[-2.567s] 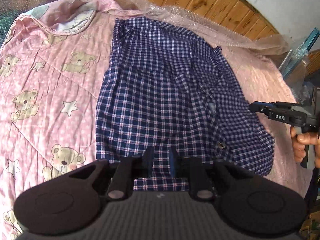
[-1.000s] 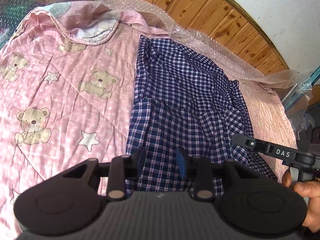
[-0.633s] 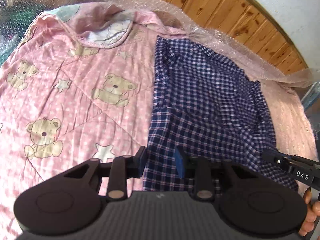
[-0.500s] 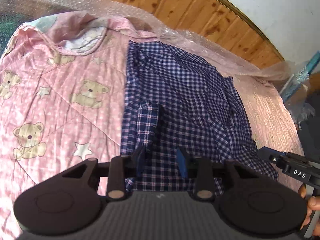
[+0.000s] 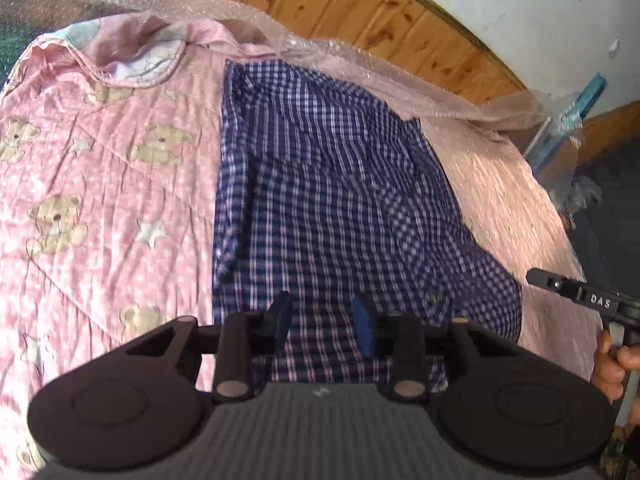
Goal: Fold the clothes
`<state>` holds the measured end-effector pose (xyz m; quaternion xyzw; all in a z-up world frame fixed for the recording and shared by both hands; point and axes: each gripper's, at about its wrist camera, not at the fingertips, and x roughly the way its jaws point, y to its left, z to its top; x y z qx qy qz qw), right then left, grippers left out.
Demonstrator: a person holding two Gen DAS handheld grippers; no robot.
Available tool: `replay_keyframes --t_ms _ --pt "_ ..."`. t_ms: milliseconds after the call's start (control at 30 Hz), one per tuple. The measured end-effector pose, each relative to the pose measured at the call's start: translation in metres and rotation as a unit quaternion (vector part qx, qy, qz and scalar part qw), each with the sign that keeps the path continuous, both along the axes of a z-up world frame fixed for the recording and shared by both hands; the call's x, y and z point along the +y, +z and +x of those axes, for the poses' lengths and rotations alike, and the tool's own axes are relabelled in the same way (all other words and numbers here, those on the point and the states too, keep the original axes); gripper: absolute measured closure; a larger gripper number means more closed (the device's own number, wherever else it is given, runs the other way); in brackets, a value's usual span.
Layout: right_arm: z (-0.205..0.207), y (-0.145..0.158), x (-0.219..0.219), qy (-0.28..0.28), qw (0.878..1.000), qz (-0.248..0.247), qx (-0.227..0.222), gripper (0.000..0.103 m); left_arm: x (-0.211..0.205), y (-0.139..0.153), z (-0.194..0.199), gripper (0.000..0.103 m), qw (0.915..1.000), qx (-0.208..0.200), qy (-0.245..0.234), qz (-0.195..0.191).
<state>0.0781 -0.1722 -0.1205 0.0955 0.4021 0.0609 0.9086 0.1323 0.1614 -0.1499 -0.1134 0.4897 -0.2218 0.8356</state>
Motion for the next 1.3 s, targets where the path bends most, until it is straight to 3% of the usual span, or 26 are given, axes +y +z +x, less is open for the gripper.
replay_keyframes --t_ms 100,200,300,400,467,567,667,733,833,1000,1100,1300 --pt "-0.009 -0.032 -0.004 -0.01 0.999 -0.011 0.041 0.082 0.005 -0.032 -0.009 0.073 0.9995 0.019 0.014 0.02" --pt "-0.006 -0.067 -0.008 -0.017 0.997 -0.017 0.077 0.085 0.015 -0.036 -0.011 0.075 0.9986 0.032 0.041 -0.005" --pt "-0.011 -0.054 -0.012 -0.034 0.997 -0.006 0.062 0.082 0.015 -0.016 -0.018 0.067 0.9992 0.006 0.036 -0.016" --pt "-0.027 -0.029 -0.008 -0.029 0.999 0.002 0.018 0.082 0.01 -0.017 -0.026 0.061 0.999 0.008 0.034 0.029" --pt "-0.025 -0.04 -0.005 -0.01 0.999 0.007 0.045 0.08 0.013 -0.031 -0.026 0.064 0.9971 0.035 0.05 0.045" --pt "-0.016 -0.063 -0.014 0.008 0.996 0.01 0.091 0.078 0.027 -0.025 -0.027 0.064 0.9949 0.062 0.075 0.025" --pt "-0.011 -0.035 -0.03 0.037 0.996 0.023 0.075 0.074 0.045 0.009 -0.031 0.052 0.9961 0.034 0.081 0.011" --pt "-0.007 -0.011 -0.041 0.069 0.996 0.022 0.043 0.057 0.056 0.028 -0.023 0.051 0.996 0.021 0.086 0.012" --pt "0.018 0.012 -0.058 0.107 0.994 0.006 0.018 0.055 0.064 0.059 0.001 0.046 0.9946 -0.007 0.098 0.033" --pt "0.088 0.042 -0.069 0.139 0.99 -0.031 -0.008 0.055 0.064 0.094 0.064 0.04 0.9934 -0.038 0.103 0.034" --pt "0.136 0.056 -0.06 0.164 0.985 -0.043 -0.018 0.054 0.055 0.096 0.111 0.032 0.9948 -0.052 0.076 0.043" --pt "0.223 0.063 -0.031 0.21 0.974 -0.083 -0.022 0.047 0.023 0.063 0.21 0.032 0.9955 -0.056 0.014 0.075"
